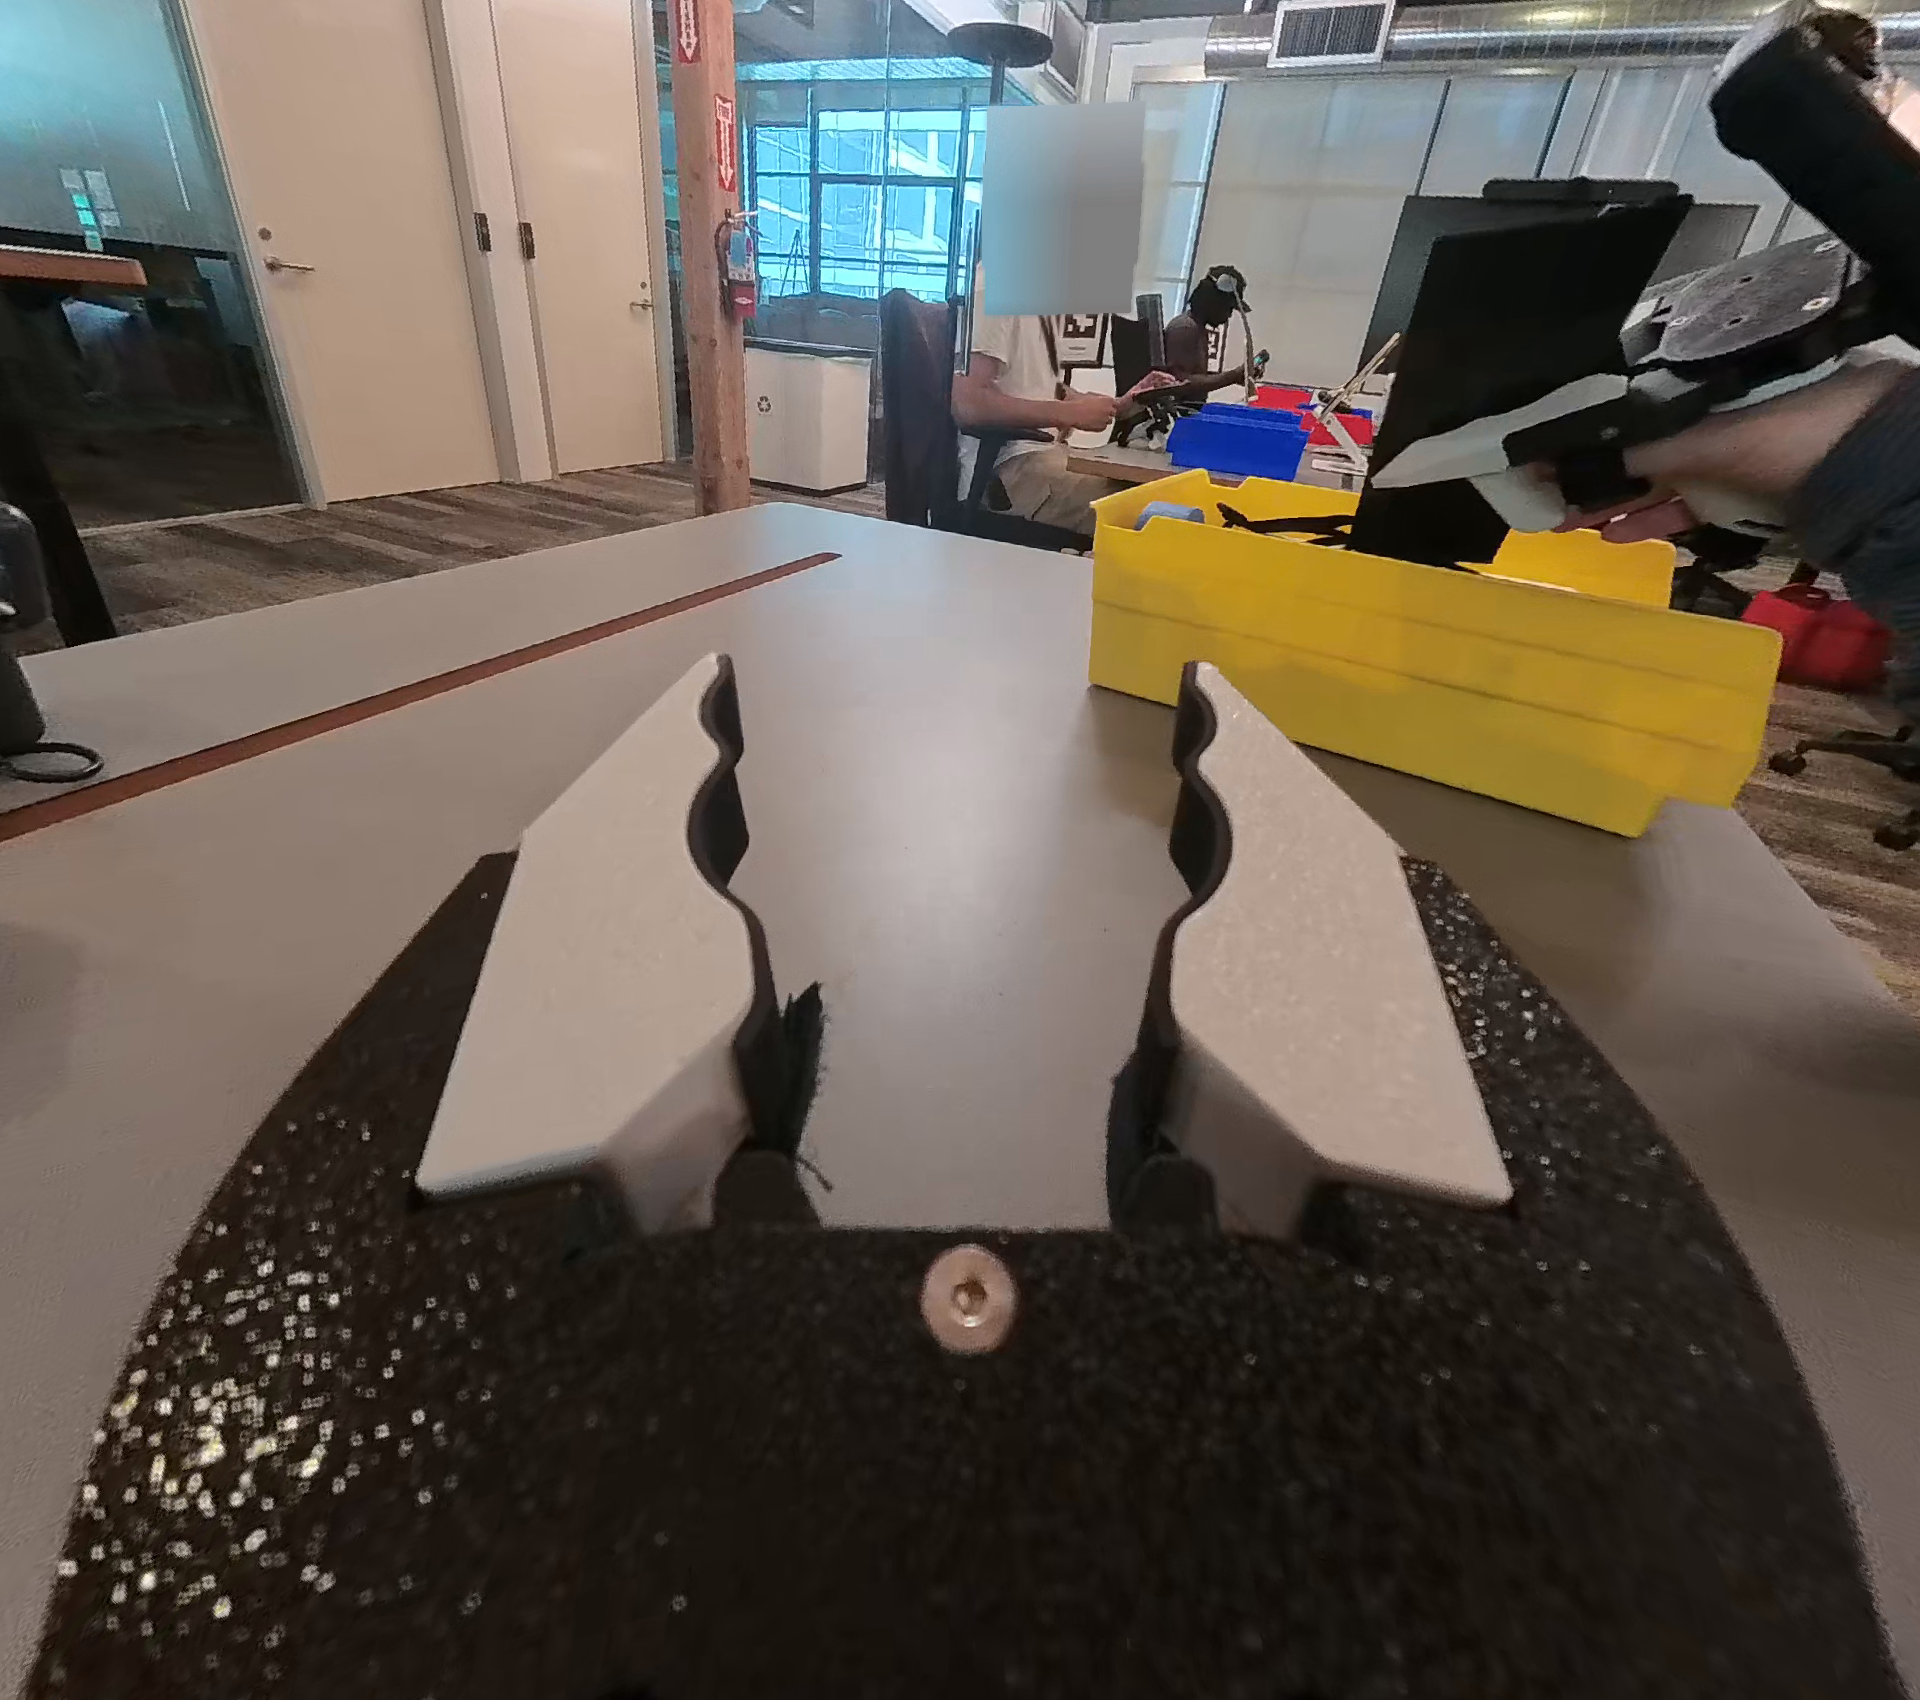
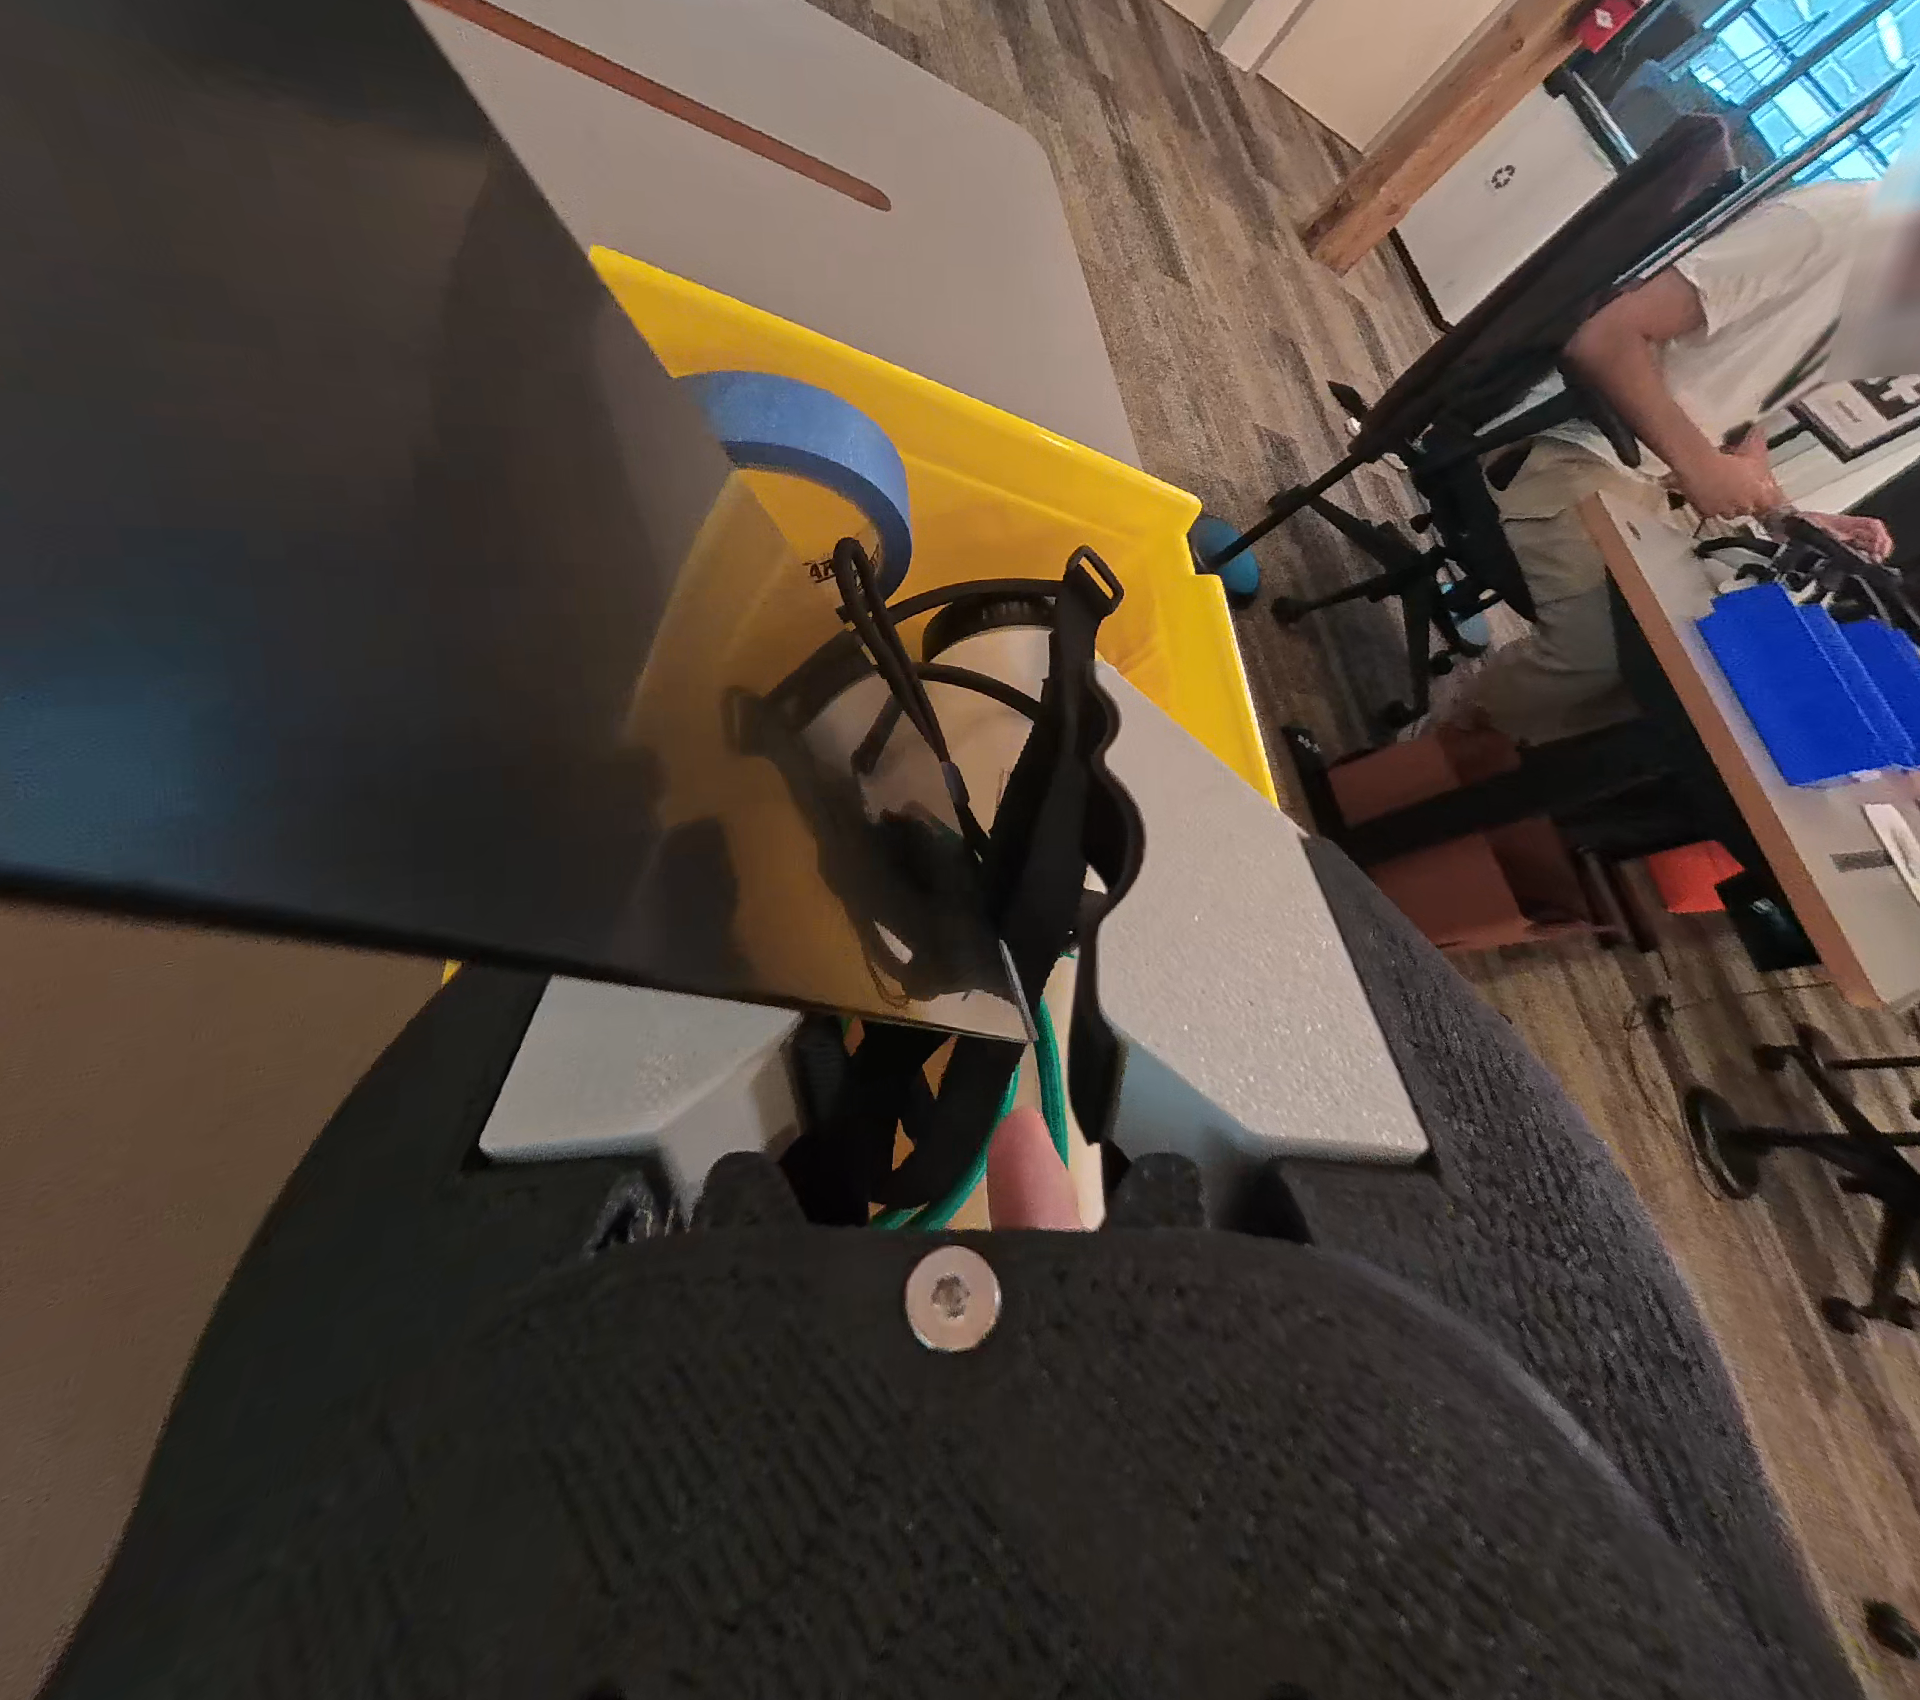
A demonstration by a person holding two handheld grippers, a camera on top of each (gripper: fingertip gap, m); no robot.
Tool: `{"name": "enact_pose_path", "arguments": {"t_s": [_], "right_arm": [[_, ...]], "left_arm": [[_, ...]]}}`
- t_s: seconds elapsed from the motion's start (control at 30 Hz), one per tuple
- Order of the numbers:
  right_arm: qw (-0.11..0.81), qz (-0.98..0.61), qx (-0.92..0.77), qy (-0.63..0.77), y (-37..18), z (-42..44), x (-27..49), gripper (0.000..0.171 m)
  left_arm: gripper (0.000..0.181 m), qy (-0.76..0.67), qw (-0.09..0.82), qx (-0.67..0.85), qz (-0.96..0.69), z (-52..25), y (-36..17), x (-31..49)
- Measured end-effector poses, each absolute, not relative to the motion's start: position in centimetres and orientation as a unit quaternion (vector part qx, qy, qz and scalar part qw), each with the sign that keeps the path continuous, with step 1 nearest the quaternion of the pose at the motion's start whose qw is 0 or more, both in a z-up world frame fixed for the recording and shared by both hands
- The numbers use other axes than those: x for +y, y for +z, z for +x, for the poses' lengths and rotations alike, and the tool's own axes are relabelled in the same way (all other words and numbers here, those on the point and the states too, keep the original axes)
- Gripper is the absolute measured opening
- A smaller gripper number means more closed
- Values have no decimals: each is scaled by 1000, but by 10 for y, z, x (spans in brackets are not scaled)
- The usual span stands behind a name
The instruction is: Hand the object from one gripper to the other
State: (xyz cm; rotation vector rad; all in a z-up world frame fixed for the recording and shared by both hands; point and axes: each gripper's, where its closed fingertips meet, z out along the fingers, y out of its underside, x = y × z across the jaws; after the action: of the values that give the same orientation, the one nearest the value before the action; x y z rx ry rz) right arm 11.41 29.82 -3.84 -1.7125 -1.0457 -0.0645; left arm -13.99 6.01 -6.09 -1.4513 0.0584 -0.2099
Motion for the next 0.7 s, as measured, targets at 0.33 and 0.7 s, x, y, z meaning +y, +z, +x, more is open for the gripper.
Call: {"name": "enact_pose_path", "arguments": {"t_s": [0.33,0.7], "right_arm": [[501,-739,-451,8,-32,136,279,0],[388,-790,-474,4,-21,169,281,0]], "left_arm": [[82,-102,738,19,-667,-142,-63,61],[82,-106,740,13,-664,-144,-62,61]]}}
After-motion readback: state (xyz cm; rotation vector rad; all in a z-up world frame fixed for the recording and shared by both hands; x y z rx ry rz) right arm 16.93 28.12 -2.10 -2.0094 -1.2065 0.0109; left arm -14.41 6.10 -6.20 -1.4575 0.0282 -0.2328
